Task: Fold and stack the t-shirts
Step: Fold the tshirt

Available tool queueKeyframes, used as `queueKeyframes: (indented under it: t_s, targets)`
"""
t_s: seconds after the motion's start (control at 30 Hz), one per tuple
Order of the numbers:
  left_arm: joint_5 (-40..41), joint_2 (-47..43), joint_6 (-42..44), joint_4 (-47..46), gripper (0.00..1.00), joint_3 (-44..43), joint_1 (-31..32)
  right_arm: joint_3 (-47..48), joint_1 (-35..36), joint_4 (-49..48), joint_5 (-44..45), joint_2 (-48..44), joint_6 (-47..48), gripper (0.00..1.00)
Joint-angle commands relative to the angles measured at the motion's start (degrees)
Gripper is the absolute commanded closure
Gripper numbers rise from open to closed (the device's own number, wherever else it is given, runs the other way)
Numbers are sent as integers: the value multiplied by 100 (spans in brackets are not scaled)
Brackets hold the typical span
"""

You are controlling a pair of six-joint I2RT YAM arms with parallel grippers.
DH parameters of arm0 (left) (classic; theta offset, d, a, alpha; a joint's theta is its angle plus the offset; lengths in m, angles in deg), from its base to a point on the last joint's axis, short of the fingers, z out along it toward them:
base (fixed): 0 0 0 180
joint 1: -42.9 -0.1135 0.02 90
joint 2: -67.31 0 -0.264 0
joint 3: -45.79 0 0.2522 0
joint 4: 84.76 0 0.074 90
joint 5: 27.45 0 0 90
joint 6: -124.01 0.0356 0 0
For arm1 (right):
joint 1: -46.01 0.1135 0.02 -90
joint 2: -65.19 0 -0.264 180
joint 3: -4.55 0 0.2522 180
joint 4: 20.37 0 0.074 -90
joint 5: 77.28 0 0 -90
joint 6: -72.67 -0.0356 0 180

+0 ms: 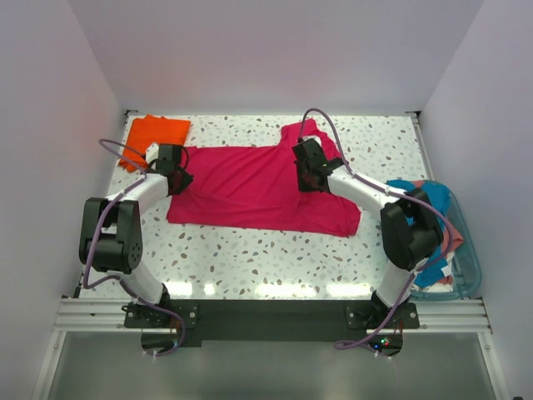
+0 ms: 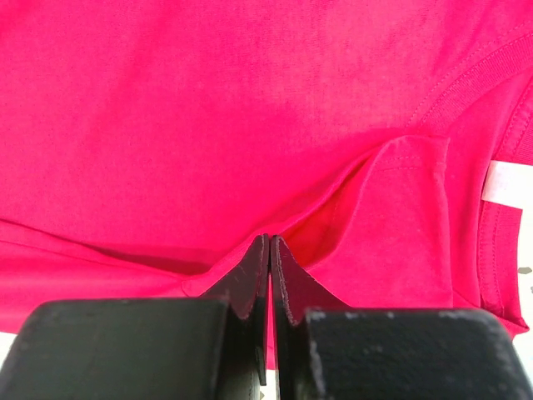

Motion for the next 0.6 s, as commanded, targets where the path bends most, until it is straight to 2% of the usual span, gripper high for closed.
queueKeyframes:
  t_s: [0.0,0.23,0.43,0.57]
  targets:
    - [92,12,-68,-56,68,-77,-58,194,22,-209,153,-169,54,100]
    - [206,170,-261,32,59,-68,-58,159,22,-218,118,-125,45,100]
    - [241,399,-375,120,59,-174,-58,150,22,-209,153,-116,54,100]
    - [259,469,-393,120,64,-200,-58,150,22,-209,135,-108,54,100]
